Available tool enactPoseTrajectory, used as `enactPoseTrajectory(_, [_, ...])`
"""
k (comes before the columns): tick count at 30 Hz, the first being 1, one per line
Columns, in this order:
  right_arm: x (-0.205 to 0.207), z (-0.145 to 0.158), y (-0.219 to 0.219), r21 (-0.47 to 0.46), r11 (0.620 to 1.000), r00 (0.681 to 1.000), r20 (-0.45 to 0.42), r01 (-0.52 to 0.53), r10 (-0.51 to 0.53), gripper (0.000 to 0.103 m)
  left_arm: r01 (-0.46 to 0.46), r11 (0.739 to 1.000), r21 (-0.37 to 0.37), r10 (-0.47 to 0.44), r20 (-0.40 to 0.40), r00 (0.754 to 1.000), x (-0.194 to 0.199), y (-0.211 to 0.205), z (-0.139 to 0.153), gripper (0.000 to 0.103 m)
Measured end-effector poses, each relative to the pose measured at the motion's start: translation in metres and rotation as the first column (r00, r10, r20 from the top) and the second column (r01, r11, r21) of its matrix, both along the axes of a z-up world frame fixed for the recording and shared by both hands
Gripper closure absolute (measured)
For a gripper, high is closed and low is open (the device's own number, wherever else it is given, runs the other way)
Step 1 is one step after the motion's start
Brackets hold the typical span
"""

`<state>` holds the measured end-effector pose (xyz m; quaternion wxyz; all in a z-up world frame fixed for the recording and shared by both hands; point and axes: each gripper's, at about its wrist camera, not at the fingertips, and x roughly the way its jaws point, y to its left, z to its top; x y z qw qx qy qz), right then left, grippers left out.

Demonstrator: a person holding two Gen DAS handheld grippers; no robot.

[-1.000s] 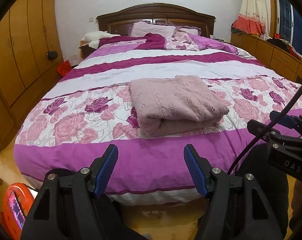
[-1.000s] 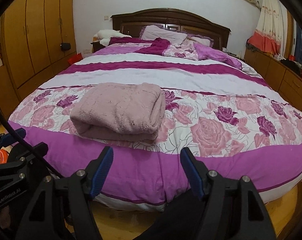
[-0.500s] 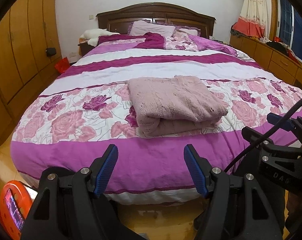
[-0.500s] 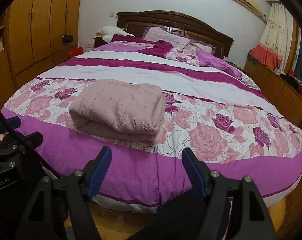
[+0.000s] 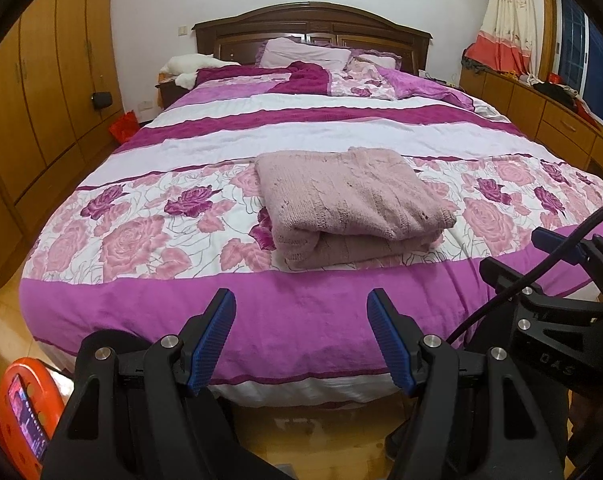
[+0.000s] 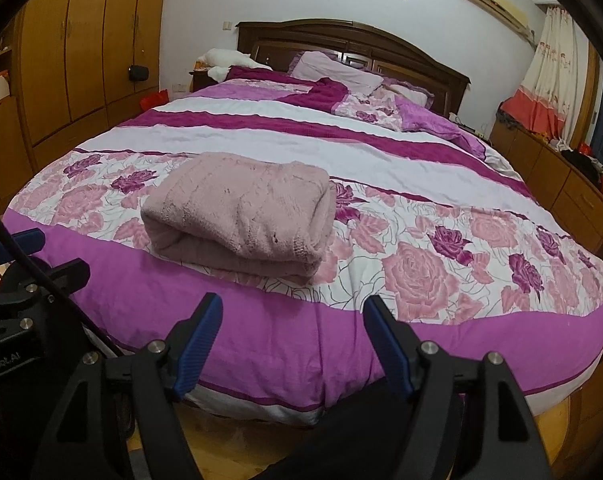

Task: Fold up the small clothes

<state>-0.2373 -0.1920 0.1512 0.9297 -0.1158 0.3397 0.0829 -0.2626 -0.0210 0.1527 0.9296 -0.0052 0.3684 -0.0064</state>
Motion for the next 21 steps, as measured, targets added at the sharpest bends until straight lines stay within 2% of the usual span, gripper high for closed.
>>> enactPoseTrajectory(13, [0.001,-0.0016,-0.0015,-0.023,1.0,1.0,0.004,-0.006,0.006,0.027,0.005,1.0,-0.007,-0.005,0.01,1.0,-0.0022,-0.0007,-0.0021,0.057])
enactPoseTrajectory(17, [0.002,-0.0039,-0.0045,-0.003,1.0,1.0,0.003,0.005,-0.005,0.027,0.005,1.0,0.014,-0.005,0.024,1.0,-0.0034,-0.003,-0.0033,0.057])
enactPoseTrajectory(21, [0.0028,-0.0081,-0.0049,-0.001,1.0,1.0,-0.009,0.005,-0.005,0.027,0.007,1.0,0.004,-0.007,0.015,1.0,-0.0007,-0.0002,-0.0055,0.057])
